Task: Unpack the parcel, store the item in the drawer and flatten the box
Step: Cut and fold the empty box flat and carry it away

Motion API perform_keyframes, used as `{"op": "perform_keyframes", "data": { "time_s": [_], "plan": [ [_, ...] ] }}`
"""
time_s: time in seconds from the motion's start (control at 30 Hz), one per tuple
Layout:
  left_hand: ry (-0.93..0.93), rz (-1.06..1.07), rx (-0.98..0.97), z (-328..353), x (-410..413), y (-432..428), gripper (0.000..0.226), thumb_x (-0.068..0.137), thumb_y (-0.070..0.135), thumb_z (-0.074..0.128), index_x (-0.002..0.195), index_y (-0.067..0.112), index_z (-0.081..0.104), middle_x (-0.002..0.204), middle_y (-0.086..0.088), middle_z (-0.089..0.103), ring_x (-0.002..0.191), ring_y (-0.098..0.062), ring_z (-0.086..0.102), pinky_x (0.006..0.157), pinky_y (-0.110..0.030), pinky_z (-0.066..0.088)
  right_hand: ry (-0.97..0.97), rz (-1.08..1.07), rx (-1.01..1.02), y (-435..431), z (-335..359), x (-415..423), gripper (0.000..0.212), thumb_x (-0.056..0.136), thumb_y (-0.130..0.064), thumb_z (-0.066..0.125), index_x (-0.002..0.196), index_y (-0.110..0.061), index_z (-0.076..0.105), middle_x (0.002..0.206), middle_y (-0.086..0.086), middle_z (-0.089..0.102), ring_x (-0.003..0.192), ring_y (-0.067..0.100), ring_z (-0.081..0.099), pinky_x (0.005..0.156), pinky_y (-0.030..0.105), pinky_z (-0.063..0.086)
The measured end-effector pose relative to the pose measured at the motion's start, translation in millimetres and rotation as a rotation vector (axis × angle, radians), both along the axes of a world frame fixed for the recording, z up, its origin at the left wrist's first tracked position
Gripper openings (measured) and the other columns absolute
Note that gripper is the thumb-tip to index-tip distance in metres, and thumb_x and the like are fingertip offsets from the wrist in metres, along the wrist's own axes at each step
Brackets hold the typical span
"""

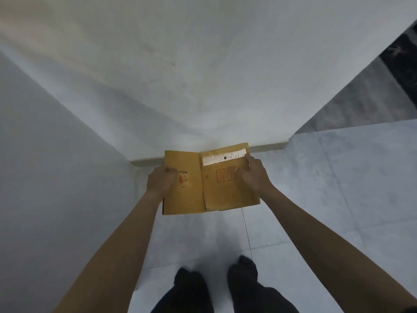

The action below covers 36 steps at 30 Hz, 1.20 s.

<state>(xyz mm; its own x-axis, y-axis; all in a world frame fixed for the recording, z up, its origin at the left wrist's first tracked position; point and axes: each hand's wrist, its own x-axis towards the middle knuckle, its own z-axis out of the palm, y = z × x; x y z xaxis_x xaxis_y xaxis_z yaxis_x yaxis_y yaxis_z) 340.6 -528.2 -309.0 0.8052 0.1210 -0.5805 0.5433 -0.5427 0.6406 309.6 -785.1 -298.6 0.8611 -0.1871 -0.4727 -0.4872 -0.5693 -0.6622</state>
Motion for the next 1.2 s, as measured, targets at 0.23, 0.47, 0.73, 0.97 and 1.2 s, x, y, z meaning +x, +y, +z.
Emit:
{"op": "perform_keyframes", "data": {
  "time_s": [0.23,0.47,0.73,0.97,1.2],
  "plan": [
    [-0.028,-0.041,0.058,-220.2,31.4,-15.6,0.023,0.088,0.027,0.05,0.095,0.011,0.065,0.092,-0.006,0.065,0.085,-0.024,0.06,0.06,-0.028,0.039,-0.009,0.072,-0.017,-20.3,-224.1,39.2,0.043,0.096,-0.024,0.053,0.138,-0.017,0.041,0.14,0.007,0.05,0.122,0.031,0.053,0.099,0.042,0.046],
    [-0.054,-0.261,0.188,-391.1,70.5,-20.9,0.019,0.092,0.024,0.049,0.085,0.011,0.061,0.074,0.005,0.052,0.071,-0.015,0.051,0.063,-0.03,0.044,-0.044,0.157,-0.036,-29.2,-409.2,86.5,0.046,0.094,-0.025,0.054,0.137,-0.014,0.039,0.145,0.014,0.041,0.128,0.037,0.046,0.106,0.051,0.042],
    [0.09,-0.728,0.605,-437.2,59.6,-28.2,0.077,0.089,0.051,0.045,0.149,0.016,0.014,0.161,-0.012,0.004,0.146,-0.035,0.014,0.114,-0.053,0.025,0.012,0.469,-0.563,-30.2,-480.0,77.3,0.081,0.088,-0.048,0.05,0.149,-0.015,0.009,0.162,0.006,0.005,0.146,0.03,0.01,0.111,0.062,0.023],
    [0.206,-0.788,0.684,-438.0,68.7,-42.2,0.095,0.087,0.06,0.046,0.152,0.014,-0.004,0.162,-0.013,-0.013,0.149,-0.032,-0.002,0.117,-0.052,0.018,-0.003,0.459,-0.639,-27.7,-491.6,72.9,0.082,0.088,-0.057,0.038,0.151,-0.016,0.004,0.162,0.006,0.004,0.144,0.033,0.016,0.109,0.058,0.028],
    [0.144,-0.726,0.624,-404.3,81.9,-58.3,0.073,0.096,0.052,0.037,0.153,0.016,0.009,0.162,-0.012,0.005,0.146,-0.033,0.018,0.116,-0.053,0.022,0.018,0.513,-0.634,-15.5,-449.0,98.5,0.067,0.095,-0.054,0.036,0.149,-0.021,0.014,0.162,0.008,0.005,0.147,0.031,0.008,0.113,0.06,0.019]
  ]
}}
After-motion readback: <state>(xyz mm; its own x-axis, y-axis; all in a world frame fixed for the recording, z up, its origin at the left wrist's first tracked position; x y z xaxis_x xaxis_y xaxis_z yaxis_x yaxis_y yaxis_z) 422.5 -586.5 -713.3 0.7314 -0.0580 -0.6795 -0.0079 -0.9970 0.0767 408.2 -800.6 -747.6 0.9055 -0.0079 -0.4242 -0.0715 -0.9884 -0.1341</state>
